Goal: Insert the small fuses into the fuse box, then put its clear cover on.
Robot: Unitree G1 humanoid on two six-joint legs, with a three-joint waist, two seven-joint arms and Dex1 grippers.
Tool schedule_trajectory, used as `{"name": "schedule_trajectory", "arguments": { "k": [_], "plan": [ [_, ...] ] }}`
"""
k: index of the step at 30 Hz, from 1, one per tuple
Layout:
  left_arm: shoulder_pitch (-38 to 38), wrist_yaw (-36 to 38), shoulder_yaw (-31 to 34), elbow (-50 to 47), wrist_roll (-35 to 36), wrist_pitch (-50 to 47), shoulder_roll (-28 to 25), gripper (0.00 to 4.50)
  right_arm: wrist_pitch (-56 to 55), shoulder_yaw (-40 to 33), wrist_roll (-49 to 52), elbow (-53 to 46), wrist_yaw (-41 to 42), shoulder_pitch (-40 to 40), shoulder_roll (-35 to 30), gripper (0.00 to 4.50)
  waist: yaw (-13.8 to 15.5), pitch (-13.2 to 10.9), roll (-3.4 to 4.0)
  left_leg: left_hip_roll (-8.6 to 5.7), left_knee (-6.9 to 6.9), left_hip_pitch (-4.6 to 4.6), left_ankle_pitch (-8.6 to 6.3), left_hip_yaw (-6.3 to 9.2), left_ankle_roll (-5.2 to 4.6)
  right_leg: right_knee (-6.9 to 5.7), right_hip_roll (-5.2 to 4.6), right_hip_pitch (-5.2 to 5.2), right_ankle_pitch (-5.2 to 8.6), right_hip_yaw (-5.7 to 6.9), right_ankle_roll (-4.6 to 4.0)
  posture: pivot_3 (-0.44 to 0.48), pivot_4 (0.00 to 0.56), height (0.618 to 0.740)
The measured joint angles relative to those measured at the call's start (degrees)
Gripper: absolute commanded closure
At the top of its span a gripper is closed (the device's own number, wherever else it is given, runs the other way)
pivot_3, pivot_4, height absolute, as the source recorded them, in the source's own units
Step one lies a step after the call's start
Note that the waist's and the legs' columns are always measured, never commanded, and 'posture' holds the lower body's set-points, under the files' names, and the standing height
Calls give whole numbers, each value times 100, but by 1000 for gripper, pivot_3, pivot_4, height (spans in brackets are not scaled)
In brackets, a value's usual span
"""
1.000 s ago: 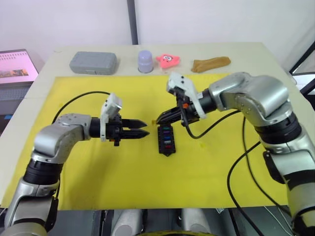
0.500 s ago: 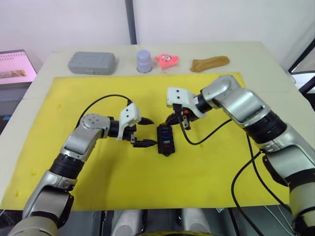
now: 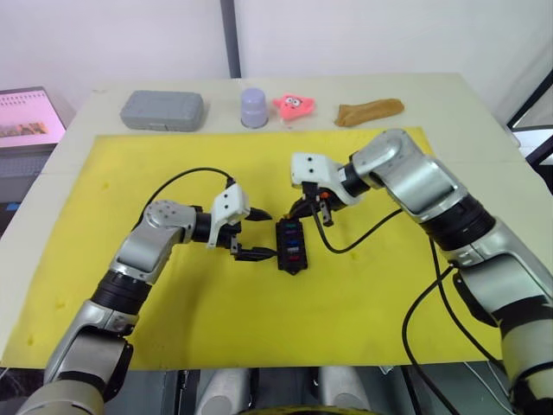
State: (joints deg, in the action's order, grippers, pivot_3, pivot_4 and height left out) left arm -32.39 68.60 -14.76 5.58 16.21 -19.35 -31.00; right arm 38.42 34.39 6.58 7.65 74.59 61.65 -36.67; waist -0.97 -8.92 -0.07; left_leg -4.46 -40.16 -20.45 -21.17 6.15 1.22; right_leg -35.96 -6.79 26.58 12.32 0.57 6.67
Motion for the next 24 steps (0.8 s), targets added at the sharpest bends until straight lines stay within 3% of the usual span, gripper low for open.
{"name": "schedule_trajectory", "arguments": {
  "k": [24],
  "plan": [
    [-51,9,5,-2,-5,-6,60,19,-40,-20,-299,59,31,-143,96,4500,-1,0,0,0,-1,1,0,0,0,-2,0,0,0,0,0,0,150,740]
  ]
}}
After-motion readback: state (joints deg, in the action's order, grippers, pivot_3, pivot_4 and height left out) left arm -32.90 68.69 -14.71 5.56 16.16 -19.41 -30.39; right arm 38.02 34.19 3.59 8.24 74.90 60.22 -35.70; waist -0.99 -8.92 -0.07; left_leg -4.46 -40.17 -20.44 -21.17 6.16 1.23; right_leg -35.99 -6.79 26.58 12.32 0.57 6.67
